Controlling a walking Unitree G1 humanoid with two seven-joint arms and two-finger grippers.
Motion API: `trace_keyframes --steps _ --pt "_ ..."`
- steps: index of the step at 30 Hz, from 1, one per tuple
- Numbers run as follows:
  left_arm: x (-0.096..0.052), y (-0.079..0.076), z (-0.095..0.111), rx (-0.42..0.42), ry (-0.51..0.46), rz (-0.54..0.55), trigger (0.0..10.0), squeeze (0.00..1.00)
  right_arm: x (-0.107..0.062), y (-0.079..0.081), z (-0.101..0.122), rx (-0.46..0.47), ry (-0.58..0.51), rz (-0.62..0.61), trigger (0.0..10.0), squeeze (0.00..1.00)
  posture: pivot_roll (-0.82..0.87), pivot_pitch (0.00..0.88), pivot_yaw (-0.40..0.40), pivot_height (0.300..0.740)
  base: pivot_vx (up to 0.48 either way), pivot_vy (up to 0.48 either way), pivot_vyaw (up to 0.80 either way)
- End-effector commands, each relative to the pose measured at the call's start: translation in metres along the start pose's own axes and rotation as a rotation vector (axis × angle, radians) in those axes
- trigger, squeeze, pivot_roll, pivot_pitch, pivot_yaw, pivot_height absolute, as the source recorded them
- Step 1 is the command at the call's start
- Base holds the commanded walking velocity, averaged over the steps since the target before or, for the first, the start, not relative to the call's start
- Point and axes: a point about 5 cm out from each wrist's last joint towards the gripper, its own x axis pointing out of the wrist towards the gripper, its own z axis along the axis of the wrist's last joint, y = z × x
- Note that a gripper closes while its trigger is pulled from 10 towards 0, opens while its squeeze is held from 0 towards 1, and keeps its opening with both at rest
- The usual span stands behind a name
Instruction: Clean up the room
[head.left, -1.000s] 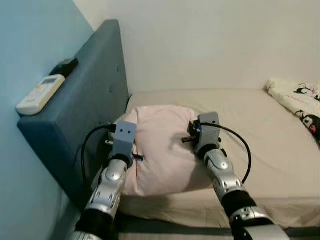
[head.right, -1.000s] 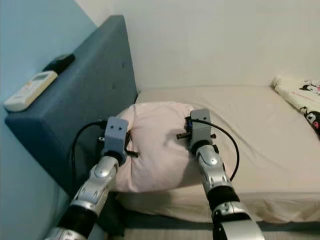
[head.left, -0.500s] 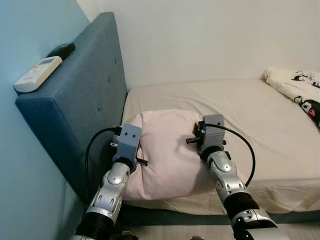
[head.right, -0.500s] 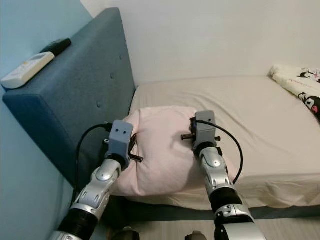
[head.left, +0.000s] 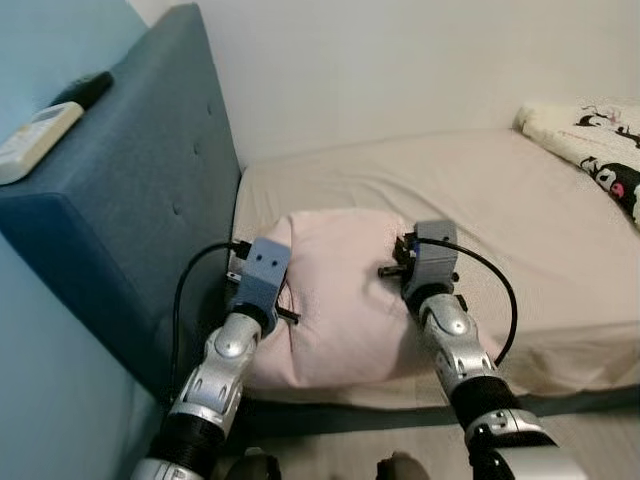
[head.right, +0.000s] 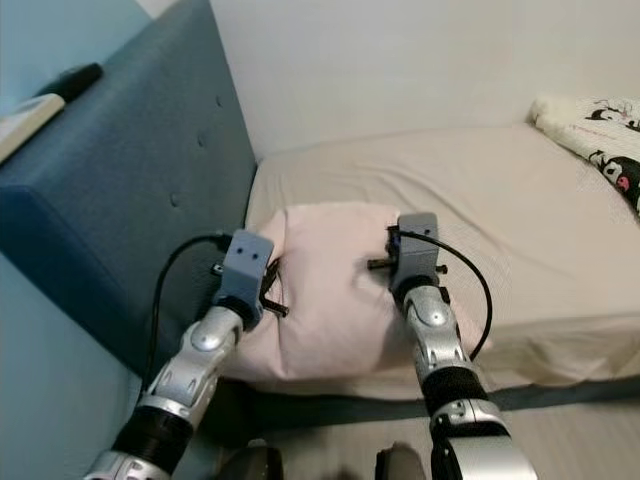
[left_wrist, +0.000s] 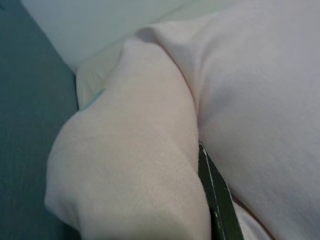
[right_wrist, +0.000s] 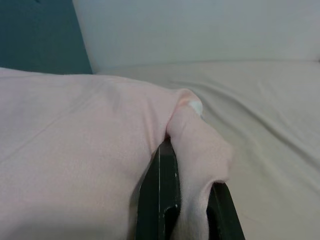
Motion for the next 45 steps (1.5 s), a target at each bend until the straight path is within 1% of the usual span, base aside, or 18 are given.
trace_keyframes --steps 1,5,7,10,22,27,28,29,32,33,35,37,38,39,40,43,44,45 --pt "0.006 0.014 0.01 0.05 -0.022 0.027 10.0 0.0 0.011 0.007 0.021 -0.001 -0.073 0.039 10.0 0.0 0.08 0.259 0.095 0.641 0.0 0.0 0.0" --pt "0.008 0.019 0.012 0.056 -0.022 0.04 10.0 0.0 0.013 0.006 0.024 -0.002 -0.075 0.042 10.0 0.0 0.08 0.262 0.095 0.641 0.0 0.0 0.0" --pt "0.01 0.026 0.015 0.059 -0.027 0.057 10.0 0.0 0.016 0.006 0.028 -0.006 -0.079 0.048 10.0 0.0 0.08 0.267 0.089 0.631 0.0 0.0 0.0" --pt "0.009 0.029 0.016 0.054 -0.029 0.068 10.0 0.0 0.016 0.007 0.03 -0.006 -0.086 0.054 10.0 0.0 0.08 0.262 0.082 0.621 0.0 0.0 0.0" --pt "0.004 0.022 0.013 0.048 -0.024 0.04 10.0 0.0 0.017 0.013 0.029 -0.007 -0.096 0.068 10.0 0.0 0.07 0.24 0.076 0.617 0.0 0.0 0.0" --pt "0.007 0.018 0.016 0.062 -0.039 0.018 10.0 0.0 0.019 0.01 0.031 -0.041 -0.095 0.055 10.0 0.0 0.07 0.231 0.072 0.617 0.0 0.0 0.0" --pt "0.017 0.022 0.024 0.095 -0.061 0.046 10.0 0.0 0.026 0.006 0.044 -0.059 -0.113 0.047 10.0 0.0 0.07 0.229 0.071 0.617 0.0 0.0 0.0" --pt "0.017 0.022 0.024 0.095 -0.061 0.046 10.0 0.0 0.026 0.006 0.044 -0.059 -0.113 0.047 10.0 0.0 0.07 0.229 0.071 0.617 0.0 0.0 0.0" --pt "0.04 0.039 0.051 0.141 -0.122 0.134 10.0 0.0 0.042 0.007 0.079 -0.073 -0.176 0.039 10.0 0.0 0.06 0.22 0.07 0.617 0.0 0.0 0.0" --pt "0.04 0.039 0.051 0.141 -0.122 0.134 10.0 0.0 0.042 0.007 0.079 -0.073 -0.176 0.039 10.0 0.0 0.06 0.22 0.07 0.617 0.0 0.0 0.0" --pt "0.051 0.05 0.069 0.17 -0.16 0.193 10.0 0.0 0.048 0.008 0.099 -0.085 -0.216 0.032 10.0 0.0 0.06 0.217 0.068 0.617 0.0 0.0 0.0" --pt "0.06 0.071 0.101 0.234 -0.229 0.301 10.0 0.0 0.055 0.013 0.128 -0.082 -0.279 0.034 10.0 0.0 0.06 0.207 0.062 0.617 0.0 0.0 0.0" --pt "0.06 0.071 0.101 0.234 -0.229 0.301 10.0 0.0 0.055 0.013 0.128 -0.082 -0.279 0.034 10.0 0.0 0.06 0.207 0.062 0.617 0.0 0.0 0.0" --pt "0.063 0.081 0.117 0.269 -0.271 0.354 10.0 0.0 0.057 0.015 0.141 -0.081 -0.313 0.035 10.0 0.0 0.06 0.205 0.061 0.617 0.0 0.0 0.0" --pt "0.063 0.081 0.117 0.269 -0.271 0.354 10.0 0.0 0.057 0.015 0.141 -0.081 -0.313 0.035 10.0 0.0 0.06 0.205 0.061 0.617 0.0 0.0 0.0" --pt "0.06 0.106 0.15 0.406 -0.366 0.483 10.0 0.0 0.06 0.019 0.165 -0.066 -0.382 0.043 10.0 0.0 0.06 0.204 0.058 0.617 0.0 0.0 0.0" --pt "0.06 0.106 0.15 0.406 -0.366 0.483 10.0 0.0 0.06 0.019 0.165 -0.066 -0.382 0.043 10.0 0.0 0.06 0.204 0.058 0.617 0.0 0.0 0.0" --pt "0.058 0.112 0.155 0.446 -0.386 0.524 10.0 0.0 0.06 0.02 0.168 -0.065 -0.389 0.046 10.0 0.0 0.06 0.205 0.058 0.617 0.0 0.0 0.0"
